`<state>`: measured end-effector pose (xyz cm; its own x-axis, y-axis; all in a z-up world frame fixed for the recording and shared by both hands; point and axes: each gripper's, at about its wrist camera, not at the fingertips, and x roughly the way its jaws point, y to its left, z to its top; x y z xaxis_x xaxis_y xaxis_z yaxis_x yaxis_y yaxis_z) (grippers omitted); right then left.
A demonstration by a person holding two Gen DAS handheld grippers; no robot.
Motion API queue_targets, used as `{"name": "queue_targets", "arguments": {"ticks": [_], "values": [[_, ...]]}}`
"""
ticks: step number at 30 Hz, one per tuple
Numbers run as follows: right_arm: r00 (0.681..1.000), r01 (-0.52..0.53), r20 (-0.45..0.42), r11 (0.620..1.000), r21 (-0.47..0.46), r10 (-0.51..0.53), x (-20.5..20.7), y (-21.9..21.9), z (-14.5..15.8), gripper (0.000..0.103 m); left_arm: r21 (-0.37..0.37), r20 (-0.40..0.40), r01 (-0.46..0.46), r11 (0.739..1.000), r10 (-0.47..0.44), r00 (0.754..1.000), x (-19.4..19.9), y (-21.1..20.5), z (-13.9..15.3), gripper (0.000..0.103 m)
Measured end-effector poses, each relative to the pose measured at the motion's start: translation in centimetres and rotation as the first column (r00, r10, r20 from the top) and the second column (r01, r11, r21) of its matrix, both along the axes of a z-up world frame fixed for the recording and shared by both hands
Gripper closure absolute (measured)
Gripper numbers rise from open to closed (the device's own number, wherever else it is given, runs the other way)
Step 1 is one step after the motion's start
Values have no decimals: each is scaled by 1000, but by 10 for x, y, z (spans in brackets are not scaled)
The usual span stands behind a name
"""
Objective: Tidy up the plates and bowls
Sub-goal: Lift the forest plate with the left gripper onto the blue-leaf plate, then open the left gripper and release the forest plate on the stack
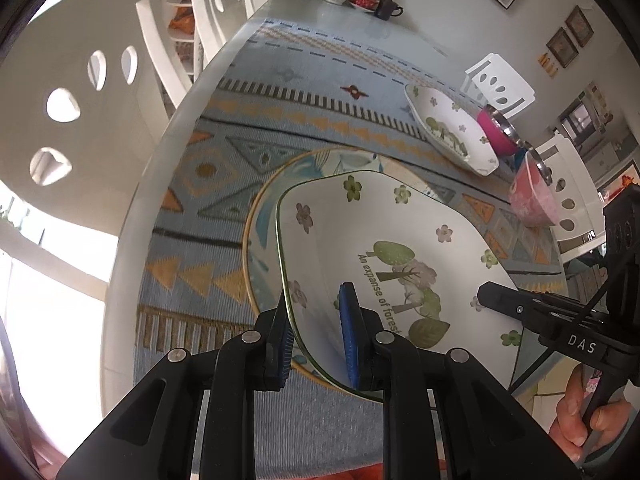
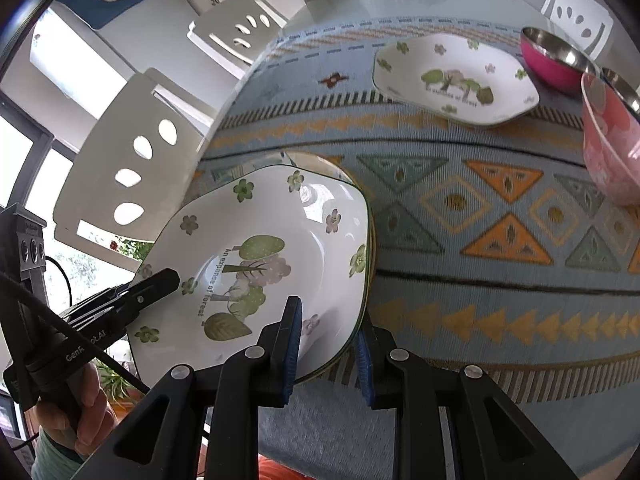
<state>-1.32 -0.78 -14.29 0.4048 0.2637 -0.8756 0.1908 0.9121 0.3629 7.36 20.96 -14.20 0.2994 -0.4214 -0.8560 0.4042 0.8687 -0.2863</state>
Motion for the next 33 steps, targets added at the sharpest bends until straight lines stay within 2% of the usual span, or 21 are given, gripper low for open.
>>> {"name": "queue_targets", "arguments": {"ticks": [11,14,17,22,26,33], "values": [[999,17,-34,999,-39,-19,3,9,-13,79,58,-12,-14,998,15,1000,8,-1,-11,86],[998,32,-45,998,-47,-34,3,8,-17,79,45,-32,-23,999,24,999,12,2,-11,85],[998,48,-42,998,-33,-50,6,5,-18,79,63,-8,-26,998,27,1000,15,0,-7,83],[999,33,-20,995,-98,-36,12,9,-13,79,63,-1,-24,998,24,1000,24,-1,-4,83],[998,52,-15,998,-37,-53,18,0,-13,79,46,25,-38,998,37,999,30,0,8,82],[999,44,-22,999,-16,-44,24,-7,-6,79,51,52,-46,998,43,998,48,5,25,81]]}}
